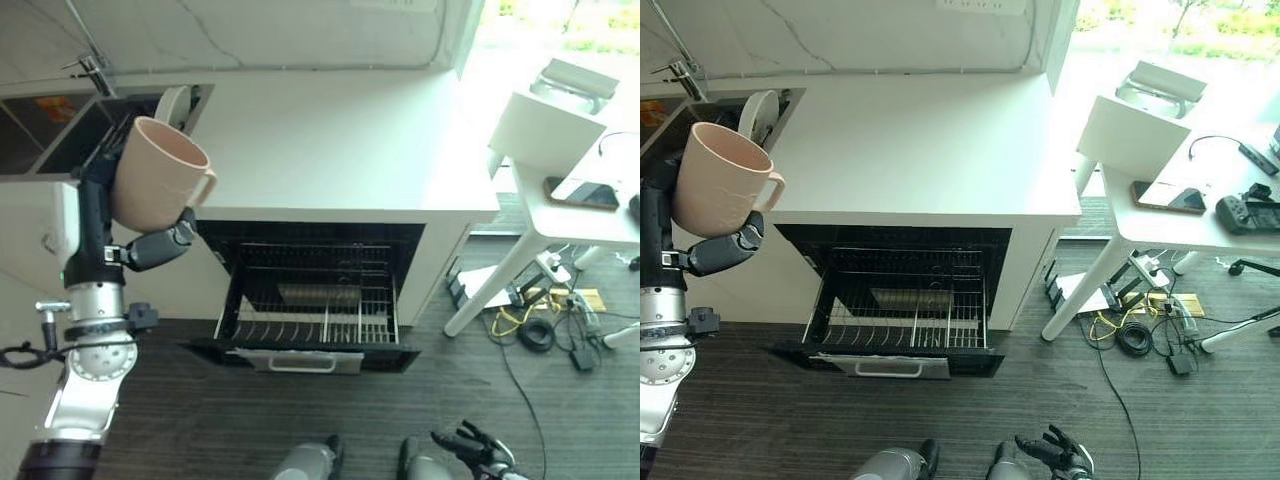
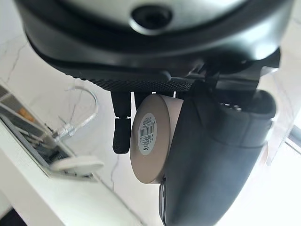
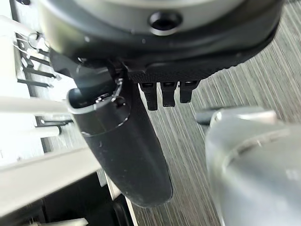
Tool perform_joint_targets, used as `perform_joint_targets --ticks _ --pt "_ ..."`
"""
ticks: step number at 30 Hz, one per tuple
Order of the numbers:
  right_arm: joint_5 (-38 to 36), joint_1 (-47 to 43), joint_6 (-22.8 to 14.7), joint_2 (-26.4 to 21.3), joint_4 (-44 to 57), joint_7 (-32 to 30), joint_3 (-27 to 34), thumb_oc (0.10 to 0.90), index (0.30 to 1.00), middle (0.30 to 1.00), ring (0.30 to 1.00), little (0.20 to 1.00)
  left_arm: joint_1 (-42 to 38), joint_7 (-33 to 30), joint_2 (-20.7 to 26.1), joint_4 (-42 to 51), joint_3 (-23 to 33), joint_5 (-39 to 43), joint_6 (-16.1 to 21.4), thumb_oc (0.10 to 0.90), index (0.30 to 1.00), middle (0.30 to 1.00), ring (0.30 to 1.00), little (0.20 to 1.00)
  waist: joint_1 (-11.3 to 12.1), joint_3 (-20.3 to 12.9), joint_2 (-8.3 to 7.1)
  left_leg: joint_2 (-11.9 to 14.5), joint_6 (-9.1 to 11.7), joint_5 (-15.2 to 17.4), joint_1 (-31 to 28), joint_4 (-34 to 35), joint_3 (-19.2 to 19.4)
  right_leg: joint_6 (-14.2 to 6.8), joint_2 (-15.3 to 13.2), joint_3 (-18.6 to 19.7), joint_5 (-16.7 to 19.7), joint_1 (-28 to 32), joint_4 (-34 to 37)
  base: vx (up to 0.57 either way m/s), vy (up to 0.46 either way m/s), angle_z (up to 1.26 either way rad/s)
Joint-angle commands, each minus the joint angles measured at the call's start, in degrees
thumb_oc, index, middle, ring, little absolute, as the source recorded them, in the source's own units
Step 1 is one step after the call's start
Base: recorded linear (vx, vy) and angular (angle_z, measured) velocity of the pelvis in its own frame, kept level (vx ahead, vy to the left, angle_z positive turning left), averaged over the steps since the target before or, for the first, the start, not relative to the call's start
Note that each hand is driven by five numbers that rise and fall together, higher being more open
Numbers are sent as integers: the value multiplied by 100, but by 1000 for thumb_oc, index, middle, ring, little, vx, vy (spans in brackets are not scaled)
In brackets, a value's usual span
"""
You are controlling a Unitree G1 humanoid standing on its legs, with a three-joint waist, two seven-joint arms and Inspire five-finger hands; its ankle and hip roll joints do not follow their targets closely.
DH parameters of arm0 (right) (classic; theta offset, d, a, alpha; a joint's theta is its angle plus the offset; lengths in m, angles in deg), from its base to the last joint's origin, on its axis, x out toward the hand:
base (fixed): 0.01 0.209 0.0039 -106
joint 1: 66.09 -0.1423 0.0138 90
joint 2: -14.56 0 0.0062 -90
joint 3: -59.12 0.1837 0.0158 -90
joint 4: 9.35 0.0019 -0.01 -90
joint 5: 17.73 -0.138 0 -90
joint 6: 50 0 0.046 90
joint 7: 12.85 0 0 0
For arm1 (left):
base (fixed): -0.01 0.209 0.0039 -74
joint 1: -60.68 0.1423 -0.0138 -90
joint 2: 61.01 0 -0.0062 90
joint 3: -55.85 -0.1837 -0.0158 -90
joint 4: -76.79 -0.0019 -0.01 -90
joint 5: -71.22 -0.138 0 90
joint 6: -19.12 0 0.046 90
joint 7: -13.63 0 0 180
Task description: Place the dishes in the dishwasher.
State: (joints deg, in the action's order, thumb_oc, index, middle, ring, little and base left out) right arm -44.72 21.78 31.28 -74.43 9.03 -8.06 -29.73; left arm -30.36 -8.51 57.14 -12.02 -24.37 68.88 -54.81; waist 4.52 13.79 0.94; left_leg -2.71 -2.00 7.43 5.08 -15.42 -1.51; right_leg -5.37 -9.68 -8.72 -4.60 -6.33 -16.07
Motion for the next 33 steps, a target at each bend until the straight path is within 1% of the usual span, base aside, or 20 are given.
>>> perform_joint_targets --ticks 1,4,7,8,10,11,12,13,14,17,20,21,22,24,27,28,29,30,32,33 --pt "115 348 -52 -307 53 -43 -100 800 900 900 900 900 -692 -133 157 591 368 298 296 400 300 300 300 300 -277 -413 158 696 445 590 193 -177 357 -307 -190 -87 -716 120 -112 24 -47 -3" --pt "-31 405 -133 -308 29 -53 -62 800 900 900 900 900 -692 22 97 624 293 414 268 400 300 300 300 300 -294 -408 161 739 474 576 165 -177 349 -270 -160 -122 -758 189 -112 12 -20 1" --pt "-407 437 -365 -300 93 -13 20 800 900 900 900 900 -716 199 -27 685 112 562 216 400 300 300 300 300 -311 -415 158 763 492 575 134 -177 338 -247 -140 -135 -791 240 -112 21 -27 6" --pt "-909 429 -869 -301 552 -92 153 800 900 900 900 900 -680 537 -322 701 -153 1107 331 400 300 300 300 300 -352 -431 139 790 500 591 84 -177 364 -238 -135 -145 -811 275 -112 34 -31 2" --pt "-1155 430 -1179 -311 1000 -237 266 800 900 900 900 900 -636 748 -489 688 -259 1392 438 400 300 300 300 300 -377 -433 132 803 503 603 52 -177 383 -236 -131 -140 -812 291 -112 16 -16 1" --pt "-1262 436 -1338 -325 1418 -390 331 800 900 900 900 900 -599 872 -603 675 -333 1552 530 400 300 300 300 300 -401 -433 120 807 502 614 26 -177 398 -236 -135 -137 -811 301 -112 15 -26 -5" --pt "-1257 453 -1670 -343 1944 -640 394 800 900 900 900 900 -563 985 -723 675 -400 1682 623 400 300 300 300 300 -438 -436 104 808 498 624 -2 -177 417 -236 -142 -131 -803 305 -112 10 -22 -5" --pt "-1223 470 -1724 -363 2247 -752 434 800 900 900 900 900 -546 1005 -771 668 -437 1704 664 400 300 300 300 300 -458 -435 97 805 494 633 -20 -177 423 -235 -142 -123 -799 309 -112 0 0 0" --pt "-1153 469 -2006 -384 2555 -851 478 800 900 900 900 900 -541 1032 -843 660 -494 1746 717 400 300 300 300 300 -484 -437 86 800 487 642 -41 -177 431 -234 -141 -113 -794 311 -112 -3 -15 -5" --pt "-986 470 -2473 -445 3453 -1020 581 800 900 900 900 900 -521 1127 -995 536 -611 1982 987 400 300 300 300 300 -545 -448 65 793 467 668 -86 -177 474 -235 -140 -82 -786 309 -112 -14 -13 -9" --pt "-738 474 -2699 -453 4467 -1100 634 800 900 900 900 900 -471 1240 -1208 421 -679 2193 1283 400 300 300 300 300 -629 -468 39 794 455 684 -128 -177 527 -231 -123 -25 -766 293 -112 -19 -10 -7" --pt "-626 486 -2709 -434 5010 -1169 628 800 900 900 900 900 -450 1298 -1335 365 -707 2259 1417 400 300 300 300 300 -671 -480 28 793 448 688 -146 -177 549 -228 -113 4 -752 281 -112 -26 -7 -17" --pt "-593 485 -2804 -407 5515 -1074 603 800 900 900 900 900 -409 1277 -1476 358 -729 2369 1549 400 300 300 300 300 -718 -490 15 787 438 698 -169 -177 573 -226 -102 37 -745 276 -112 -28 -3 -20" --pt "-504 472 -2909 -359 6105 -949 496 800 900 900 900 900 -409 1207 -1698 324 -803 2432 1597 400 300 300 300 300 -785 -501 2 776 424 708 -198 -177 610 -218 -79 96 -741 268 -112 -21 3 -21" --pt "-706 425 -2848 -401 6752 -580 347 800 900 900 900 900 -450 904 -1903 239 -897 2228 1690 400 300 300 300 300 -847 -505 -6 771 415 730 -245 -177 666 -213 -54 157 -732 268 -112 -14 4 -21" --pt "-800 406 -2809 -420 6949 -407 290 800 900 900 900 900 -469 751 -1940 228 -920 2102 1720 400 300 300 300 300 -866 -506 -11 768 412 735 -257 -177 683 -211 -48 174 -730 268 -112 -32 -1 -23" --pt "-1021 366 -2677 -438 7375 -56 105 800 900 900 900 900 -520 298 -2021 211 -986 1741 1756 400 300 300 300 300 -900 -505 -20 766 408 738 -274 -177 718 -202 -36 208 -725 266 -112 -28 -2 -19" --pt "-1042 366 -2648 -444 7424 -42 89 800 900 900 900 900 -527 237 -2031 208 -997 1683 1763 400 300 300 300 300 -901 -506 -21 766 408 739 -276 -177 723 -202 -36 212 -725 266 -112 -30 -6 -19" --pt "-1323 309 -2441 -458 7782 186 -142 800 900 900 900 900 -574 -189 -2083 213 -1048 1295 1792 400 300 300 300 300 -914 -521 -30 771 411 740 -285 -177 757 -197 -33 226 -719 258 -112 -26 -11 -18" --pt "-1516 236 -2218 -455 8097 470 -392 800 900 900 900 900 -628 -613 -2122 253 -1121 796 1788 400 300 300 300 300 -911 -540 -39 776 411 741 -287 -177 778 -191 -31 228 -717 254 -112 -36 -23 -13"
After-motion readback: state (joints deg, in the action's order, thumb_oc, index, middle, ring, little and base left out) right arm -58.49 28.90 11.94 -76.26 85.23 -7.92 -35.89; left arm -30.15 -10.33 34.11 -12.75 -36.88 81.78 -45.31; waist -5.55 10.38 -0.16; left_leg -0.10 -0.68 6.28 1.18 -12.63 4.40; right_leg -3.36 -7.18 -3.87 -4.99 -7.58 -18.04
